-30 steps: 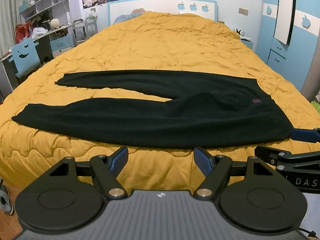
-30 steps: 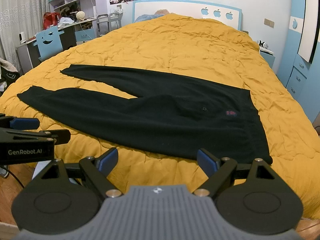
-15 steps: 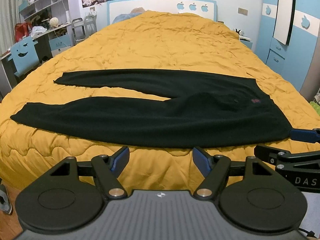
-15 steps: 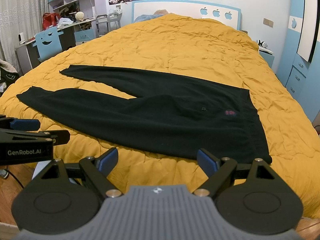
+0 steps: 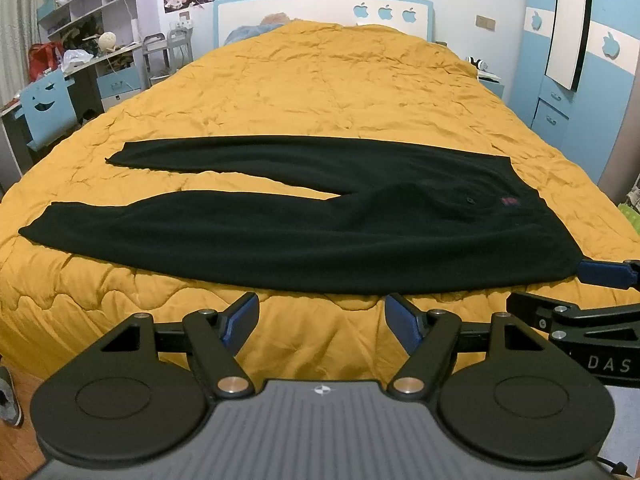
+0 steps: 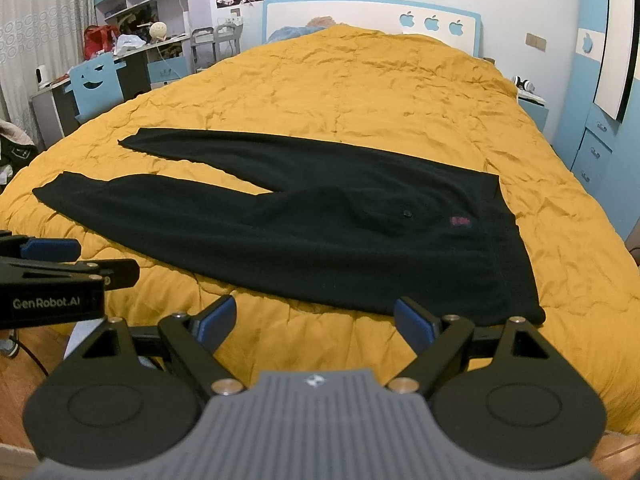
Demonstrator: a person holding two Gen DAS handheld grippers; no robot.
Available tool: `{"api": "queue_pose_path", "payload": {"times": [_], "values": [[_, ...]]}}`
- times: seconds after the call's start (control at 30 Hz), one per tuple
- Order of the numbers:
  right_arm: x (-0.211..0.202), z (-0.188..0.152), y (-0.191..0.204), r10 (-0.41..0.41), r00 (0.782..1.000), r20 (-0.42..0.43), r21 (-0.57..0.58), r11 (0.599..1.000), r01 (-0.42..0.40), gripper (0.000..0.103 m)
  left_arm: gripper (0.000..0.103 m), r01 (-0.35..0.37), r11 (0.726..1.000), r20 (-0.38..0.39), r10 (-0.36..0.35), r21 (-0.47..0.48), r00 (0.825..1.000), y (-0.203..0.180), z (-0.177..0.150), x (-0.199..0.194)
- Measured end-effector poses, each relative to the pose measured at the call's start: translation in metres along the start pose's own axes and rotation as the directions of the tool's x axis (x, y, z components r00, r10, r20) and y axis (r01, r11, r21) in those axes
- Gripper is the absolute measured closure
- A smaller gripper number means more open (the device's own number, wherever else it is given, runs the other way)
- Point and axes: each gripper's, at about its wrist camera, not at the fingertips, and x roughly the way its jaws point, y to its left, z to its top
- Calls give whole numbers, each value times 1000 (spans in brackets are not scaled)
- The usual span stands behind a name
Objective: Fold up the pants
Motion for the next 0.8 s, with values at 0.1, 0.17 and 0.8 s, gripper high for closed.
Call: {"api": "queue_pose_path", "payload": {"times": [0.1, 0.17, 0.8], "values": [[0, 0, 0, 0, 1000, -2, 1, 1000, 0, 21, 19, 1, 1000, -1, -1, 0, 1000, 0, 0, 0], [0, 0, 0, 0, 1000, -2, 0, 1000, 0, 21, 19, 1, 1000, -1, -1, 1, 1000, 0, 0, 0], [1, 0, 0, -2, 1000, -7, 7, 1000, 2, 21, 20, 1, 1000, -1, -1, 0, 1000, 0, 0, 0]]}}
